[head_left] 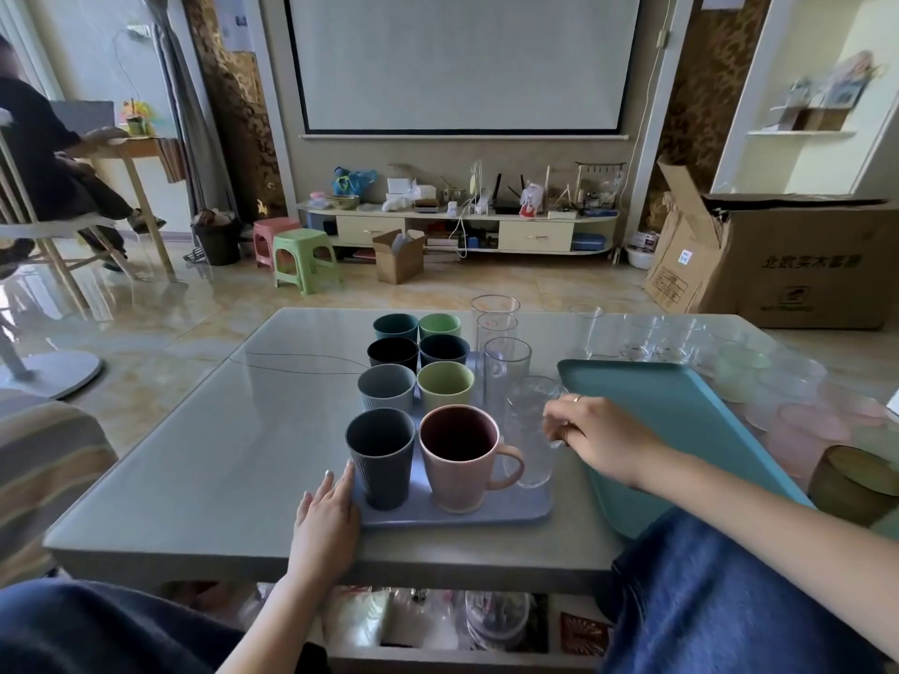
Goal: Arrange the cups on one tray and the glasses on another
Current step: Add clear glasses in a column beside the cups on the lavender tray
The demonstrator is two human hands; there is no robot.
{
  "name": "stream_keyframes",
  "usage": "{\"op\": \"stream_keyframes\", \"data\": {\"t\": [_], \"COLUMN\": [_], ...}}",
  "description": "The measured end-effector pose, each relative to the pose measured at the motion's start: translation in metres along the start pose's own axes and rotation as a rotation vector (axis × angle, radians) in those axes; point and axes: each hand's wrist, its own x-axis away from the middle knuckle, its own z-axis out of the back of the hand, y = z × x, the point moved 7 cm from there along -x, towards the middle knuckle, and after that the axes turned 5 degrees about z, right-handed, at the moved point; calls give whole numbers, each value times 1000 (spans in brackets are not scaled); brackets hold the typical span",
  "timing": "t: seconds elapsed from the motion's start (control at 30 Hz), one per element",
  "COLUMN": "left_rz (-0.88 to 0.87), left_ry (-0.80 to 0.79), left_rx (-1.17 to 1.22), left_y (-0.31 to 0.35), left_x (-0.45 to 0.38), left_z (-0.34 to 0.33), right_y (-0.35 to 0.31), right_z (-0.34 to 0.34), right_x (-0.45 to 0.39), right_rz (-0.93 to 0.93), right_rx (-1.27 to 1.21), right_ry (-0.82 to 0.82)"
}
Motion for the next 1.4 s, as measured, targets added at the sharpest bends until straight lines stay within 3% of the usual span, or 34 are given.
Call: {"op": "stream_keyframes", "data": {"t": [0.37, 0.43, 0.57, 0.7, 0.8, 1.07, 1.2, 1.3, 1.4], "left_rz": [-21, -37, -6, 77, 84, 68, 43, 53, 24], "left_ry": [69, 70, 78, 100, 125, 161, 135, 70, 47], "left_rx": [135, 233, 440, 676, 701, 682, 515, 276, 69], "left_y": [11, 18, 30, 37, 36, 26, 18, 8, 8], "left_x": [8, 10, 13, 13, 12, 8, 7, 14, 19], "left_z": [6, 10, 17, 20, 20, 19, 14, -1, -12], "right_y": [-2, -5, -36, -38, -39, -42, -44, -21, 12], "right_z": [-30, -28, -14, -33, -42, -65, -56, -52, -75], "right_x": [3, 11, 38, 42, 37, 21, 33, 51, 66], "right_rz": [-15, -7, 228, 191, 133, -19, -13, -235, -519], "right_rx": [52, 157, 281, 318, 285, 35, -15, -10, 38], "right_ry": [-57, 27, 416, 379, 377, 354, 406, 390, 144]}}
